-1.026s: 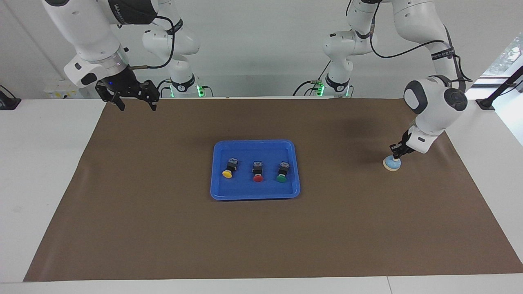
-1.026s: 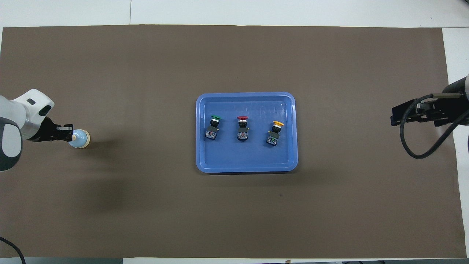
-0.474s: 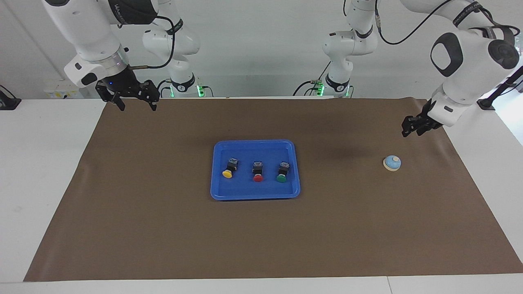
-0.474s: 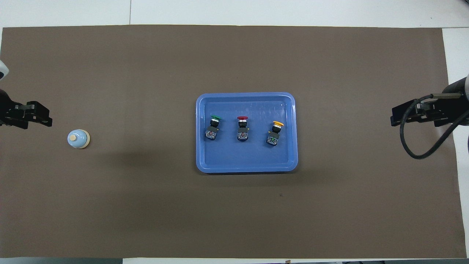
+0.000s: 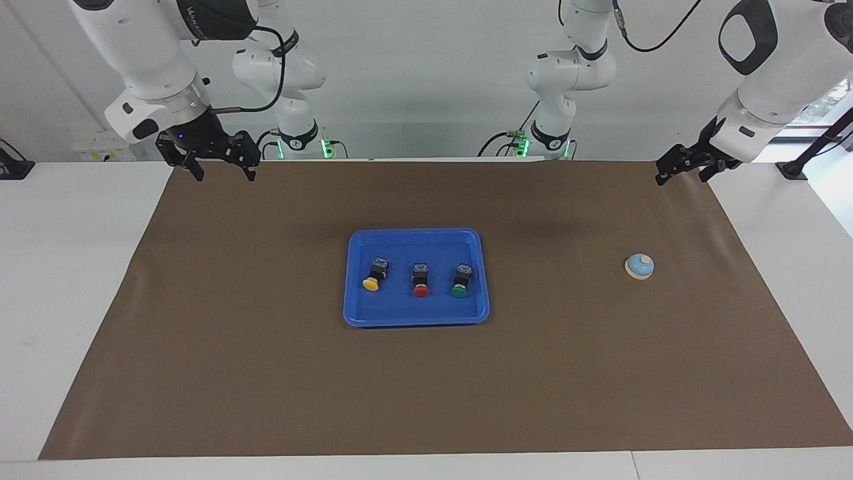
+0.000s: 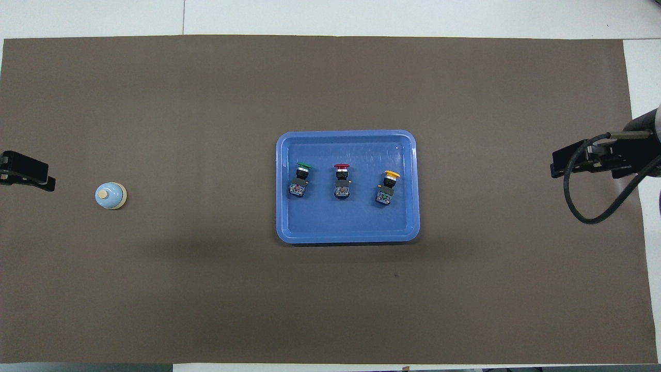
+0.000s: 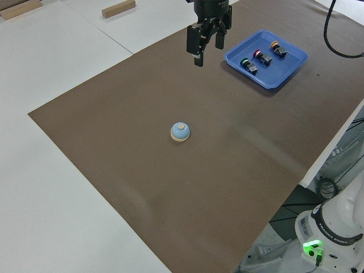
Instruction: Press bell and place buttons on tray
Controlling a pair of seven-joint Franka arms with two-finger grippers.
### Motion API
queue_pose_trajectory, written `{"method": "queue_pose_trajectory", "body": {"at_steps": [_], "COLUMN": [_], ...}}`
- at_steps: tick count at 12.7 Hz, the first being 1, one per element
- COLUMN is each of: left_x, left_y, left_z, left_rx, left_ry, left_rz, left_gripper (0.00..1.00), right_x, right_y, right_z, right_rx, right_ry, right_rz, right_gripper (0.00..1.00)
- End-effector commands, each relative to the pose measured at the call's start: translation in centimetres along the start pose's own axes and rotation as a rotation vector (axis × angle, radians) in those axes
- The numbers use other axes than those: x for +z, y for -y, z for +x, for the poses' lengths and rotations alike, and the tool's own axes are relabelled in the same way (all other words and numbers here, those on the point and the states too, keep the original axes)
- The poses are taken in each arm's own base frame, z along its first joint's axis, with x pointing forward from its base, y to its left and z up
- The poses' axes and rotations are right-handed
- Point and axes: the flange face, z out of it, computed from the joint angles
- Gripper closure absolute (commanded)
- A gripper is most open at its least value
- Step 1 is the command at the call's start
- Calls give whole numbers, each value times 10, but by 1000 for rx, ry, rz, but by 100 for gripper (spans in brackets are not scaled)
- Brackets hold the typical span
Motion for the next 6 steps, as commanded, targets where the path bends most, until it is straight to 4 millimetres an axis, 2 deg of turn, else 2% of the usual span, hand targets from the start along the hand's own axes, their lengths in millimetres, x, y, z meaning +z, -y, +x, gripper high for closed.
{"method": "queue_pose_trajectory", "body": {"at_steps": [1, 6], "left_x": [-3, -5], "left_y": [-1, -5], "left_z": [1, 1], "left_rx": [-6, 8], "left_ry": [13, 6], "left_rz": [-3, 3], "left_gripper": [0, 0], "right_x": [-1, -1], "right_y": [-3, -3], "right_z": [-4, -4], "right_rx": [-13, -13], "right_ry": [-9, -9], "right_rz": [-11, -11], "right_gripper": [0, 0]}}
